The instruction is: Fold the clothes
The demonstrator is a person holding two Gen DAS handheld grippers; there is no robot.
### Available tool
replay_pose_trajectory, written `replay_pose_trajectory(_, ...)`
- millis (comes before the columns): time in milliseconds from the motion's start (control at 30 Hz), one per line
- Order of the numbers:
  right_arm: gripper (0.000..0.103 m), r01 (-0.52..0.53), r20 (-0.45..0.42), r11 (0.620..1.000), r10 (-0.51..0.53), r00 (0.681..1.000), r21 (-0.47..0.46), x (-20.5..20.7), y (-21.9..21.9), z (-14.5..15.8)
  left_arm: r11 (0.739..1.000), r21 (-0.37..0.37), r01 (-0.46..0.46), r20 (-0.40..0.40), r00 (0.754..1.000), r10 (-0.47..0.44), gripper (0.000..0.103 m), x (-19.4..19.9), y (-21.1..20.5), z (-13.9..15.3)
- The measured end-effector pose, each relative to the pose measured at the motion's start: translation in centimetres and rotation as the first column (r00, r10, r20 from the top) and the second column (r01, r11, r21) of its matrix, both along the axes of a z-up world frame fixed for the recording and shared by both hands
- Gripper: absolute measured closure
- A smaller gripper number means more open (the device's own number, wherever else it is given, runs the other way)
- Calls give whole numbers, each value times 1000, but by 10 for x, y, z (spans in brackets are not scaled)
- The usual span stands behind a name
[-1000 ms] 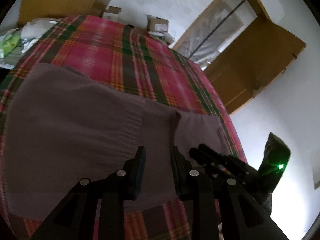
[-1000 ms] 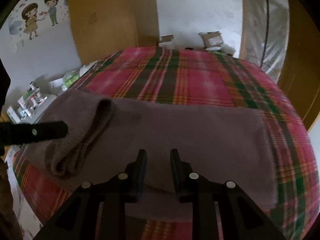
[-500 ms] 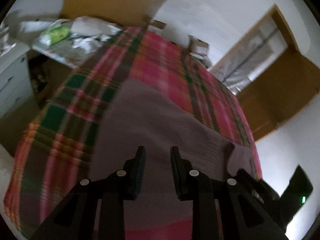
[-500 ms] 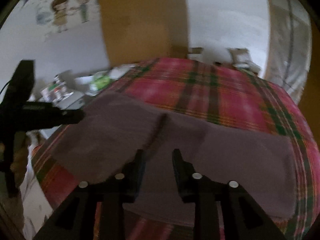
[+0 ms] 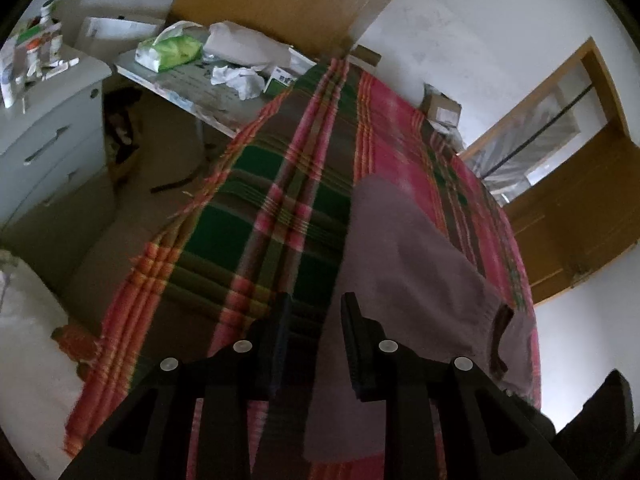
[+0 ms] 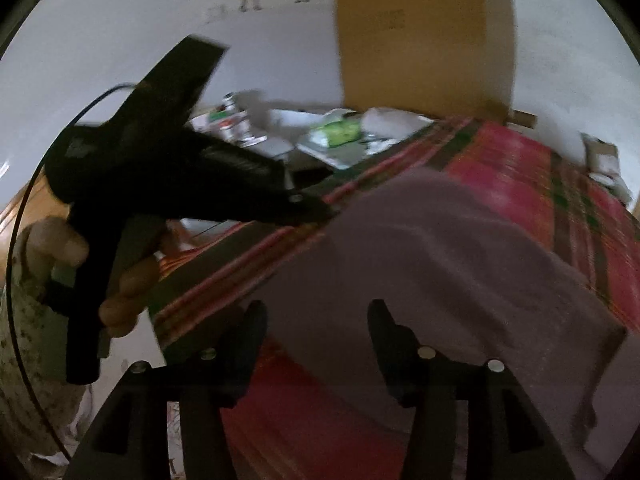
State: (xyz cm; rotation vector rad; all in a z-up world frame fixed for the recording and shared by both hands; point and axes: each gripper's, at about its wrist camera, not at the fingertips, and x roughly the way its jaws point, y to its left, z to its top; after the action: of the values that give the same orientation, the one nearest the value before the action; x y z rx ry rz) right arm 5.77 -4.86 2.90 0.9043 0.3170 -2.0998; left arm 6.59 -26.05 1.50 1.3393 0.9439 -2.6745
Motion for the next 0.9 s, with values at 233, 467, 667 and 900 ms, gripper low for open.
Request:
replay_pose_trajectory(233, 47, -42, -19, 995, 44, 999, 93, 13, -36, -20, 999, 12, 36, 12, 999, -36, 77, -7, -1, -2)
replay_pose_trajectory(467, 47, 33, -91, 986, -19, 996, 164, 15, -42, -27, 997, 20, 77, 31, 997, -77, 77, -27, 5, -6)
replay_pose_trajectory(667, 79, 85, -137, 980, -61, 989, 178, 14, -42, -30, 995, 25, 93, 53, 994, -95, 77, -40, 7, -10)
replay_pose_trajectory(900, 85, 87, -110, 988, -74, 991, 125, 10, -29, -29, 987, 65, 144, 66, 987, -148, 77, -60, 10, -12)
